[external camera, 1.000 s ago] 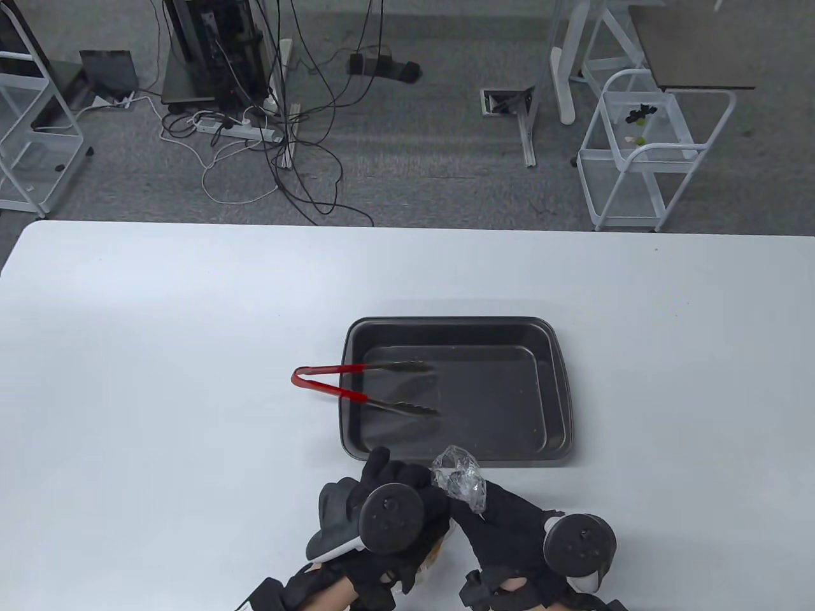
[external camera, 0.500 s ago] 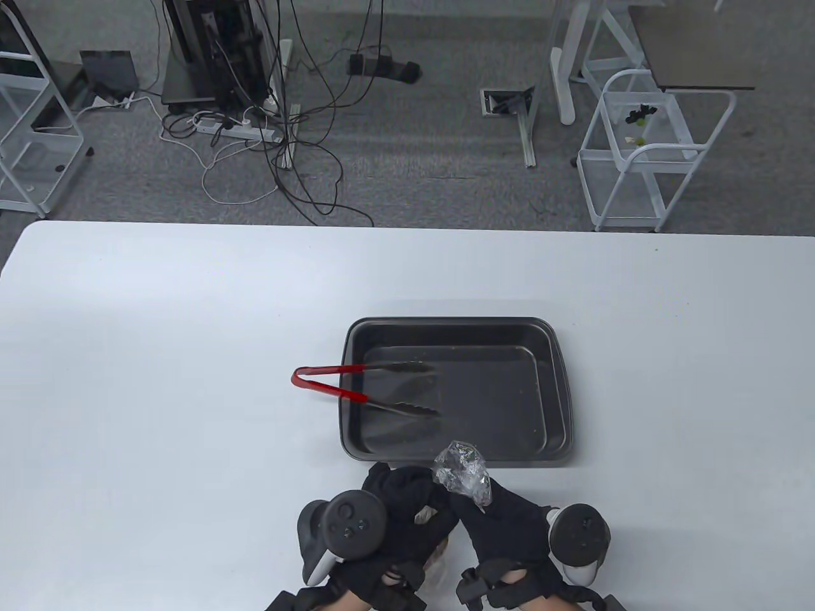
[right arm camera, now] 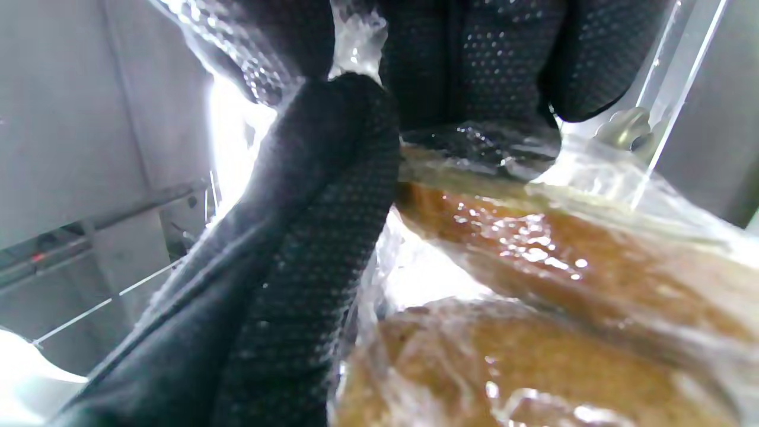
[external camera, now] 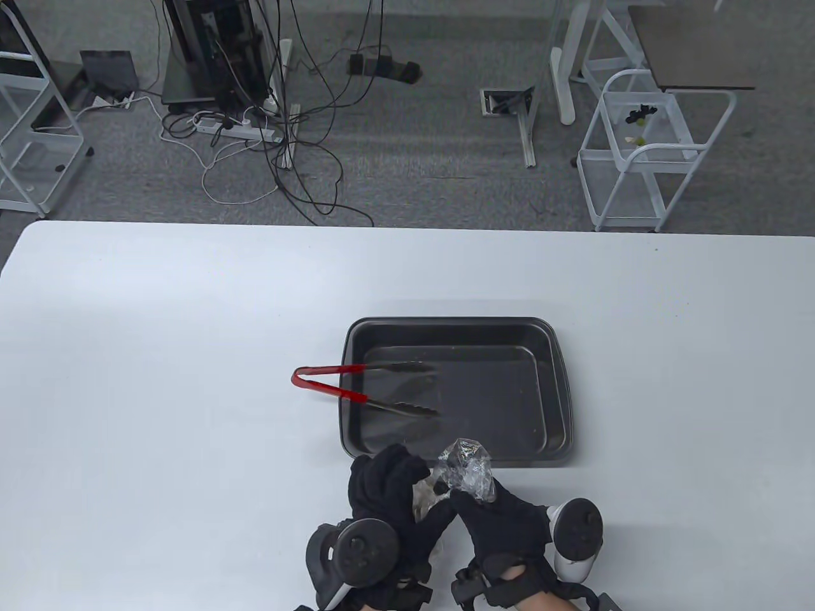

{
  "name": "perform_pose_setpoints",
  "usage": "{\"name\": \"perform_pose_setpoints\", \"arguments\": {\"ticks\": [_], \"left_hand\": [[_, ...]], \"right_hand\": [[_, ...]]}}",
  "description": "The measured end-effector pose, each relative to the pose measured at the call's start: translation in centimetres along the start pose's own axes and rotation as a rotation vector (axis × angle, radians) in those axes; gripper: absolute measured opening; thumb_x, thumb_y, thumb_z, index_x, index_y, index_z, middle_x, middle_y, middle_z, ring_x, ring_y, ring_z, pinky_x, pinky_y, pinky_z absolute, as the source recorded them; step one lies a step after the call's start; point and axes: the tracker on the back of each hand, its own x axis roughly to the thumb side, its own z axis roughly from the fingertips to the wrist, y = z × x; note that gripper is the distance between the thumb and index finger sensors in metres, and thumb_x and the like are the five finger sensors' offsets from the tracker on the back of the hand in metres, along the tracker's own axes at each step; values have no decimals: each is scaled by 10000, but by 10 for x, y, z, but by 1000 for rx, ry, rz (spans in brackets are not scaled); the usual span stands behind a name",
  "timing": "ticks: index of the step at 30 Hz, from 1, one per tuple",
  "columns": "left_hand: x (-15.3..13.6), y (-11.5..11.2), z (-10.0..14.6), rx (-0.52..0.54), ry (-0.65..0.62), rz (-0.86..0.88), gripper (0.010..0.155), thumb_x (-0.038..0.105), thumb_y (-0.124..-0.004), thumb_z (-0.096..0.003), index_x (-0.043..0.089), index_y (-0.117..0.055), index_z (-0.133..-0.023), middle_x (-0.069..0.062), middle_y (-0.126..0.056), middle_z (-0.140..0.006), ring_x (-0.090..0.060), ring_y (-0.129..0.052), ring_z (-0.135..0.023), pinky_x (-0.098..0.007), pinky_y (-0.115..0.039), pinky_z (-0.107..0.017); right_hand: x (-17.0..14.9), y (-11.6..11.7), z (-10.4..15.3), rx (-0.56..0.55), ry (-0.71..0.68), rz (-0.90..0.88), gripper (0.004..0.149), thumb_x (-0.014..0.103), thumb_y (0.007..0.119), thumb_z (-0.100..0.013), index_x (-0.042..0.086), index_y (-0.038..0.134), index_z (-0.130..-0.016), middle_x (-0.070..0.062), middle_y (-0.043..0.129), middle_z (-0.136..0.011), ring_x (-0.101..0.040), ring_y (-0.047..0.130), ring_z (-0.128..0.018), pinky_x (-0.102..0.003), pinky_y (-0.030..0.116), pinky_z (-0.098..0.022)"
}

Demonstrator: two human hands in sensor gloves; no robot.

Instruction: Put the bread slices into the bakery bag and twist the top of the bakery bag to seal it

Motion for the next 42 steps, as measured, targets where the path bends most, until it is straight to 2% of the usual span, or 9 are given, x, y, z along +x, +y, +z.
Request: {"name": "perform_pose_setpoints", "arguments": {"ticks": [1,4,9,18,21,25,32,35,42], "left_hand": [[4,1,2,27,-31,-30,763,505,-959,-430,246,-484,-969,-136,-394,-1091,-356,-556,-1013,-674,-294,-832],[13,2,6,67,-97,-122,503,468,-947,-451,263,-703,-842,-69,-642,-950,-280,-742,-843,-656,-378,-833],[17,-1,9,88,-81,-190,530,484,-914,-456,234,-729,-885,-90,-666,-947,-304,-761,-834,-663,-391,-824],[13,-2,8,36,-101,-139,481,454,-884,-471,252,-762,-891,-64,-701,-949,-282,-793,-846,-648,-426,-828],[5,1,3,-54,-138,-60,455,450,-771,-497,263,-772,-912,-58,-720,-963,-287,-799,-866,-653,-427,-834],[-10,2,-6,-124,-102,103,443,449,-739,-499,277,-784,-905,-54,-758,-951,-299,-800,-872,-668,-423,-829],[-38,0,-18,-235,42,373,423,481,-922,-450,355,-829,-843,-6,-829,-903,-268,-839,-850,-666,-453,-823],[-39,2,-16,-210,45,366,426,484,-943,-437,363,-840,-832,-5,-842,-895,-267,-847,-848,-667,-457,-822],[-19,11,-3,-26,-59,143,463,473,-950,-428,314,-848,-850,9,-881,-874,-247,-890,-821,-643,-489,-830]], "right_hand": [[0,1,0,5,-4,-9,522,327,862,-434,1,824,-840,-230,970,-735,-428,987,-627,-606,741,-549],[2,2,1,-6,-5,-17,522,326,863,-433,2,823,-840,-229,970,-737,-426,989,-629,-606,744,-547],[2,3,2,-15,-10,-15,524,325,862,-434,0,817,-843,-228,967,-740,-425,988,-633,-606,742,-549],[-1,2,1,-16,9,-1,522,314,866,-433,-9,818,-840,-240,967,-734,-435,986,-627,-610,738,-548],[-1,-1,0,-21,13,-2,520,310,870,-431,-15,826,-835,-246,971,-727,-441,987,-620,-612,738,-545],[0,-1,-1,9,1,22,524,309,873,-426,-13,828,-836,-248,973,-729,-443,989,-623,-611,736,-551],[6,2,-2,61,-22,53,536,302,877,-410,-9,835,-845,-265,977,-742,-458,990,-638,-616,729,-561],[11,4,-2,67,-46,99,537,302,874,-409,-6,835,-847,-268,979,-746,-458,996,-641,-615,732,-562],[25,7,0,75,-124,197,561,292,854,-421,-35,805,-874,-299,963,-770,-488,988,-657,-632,719,-563]]}}
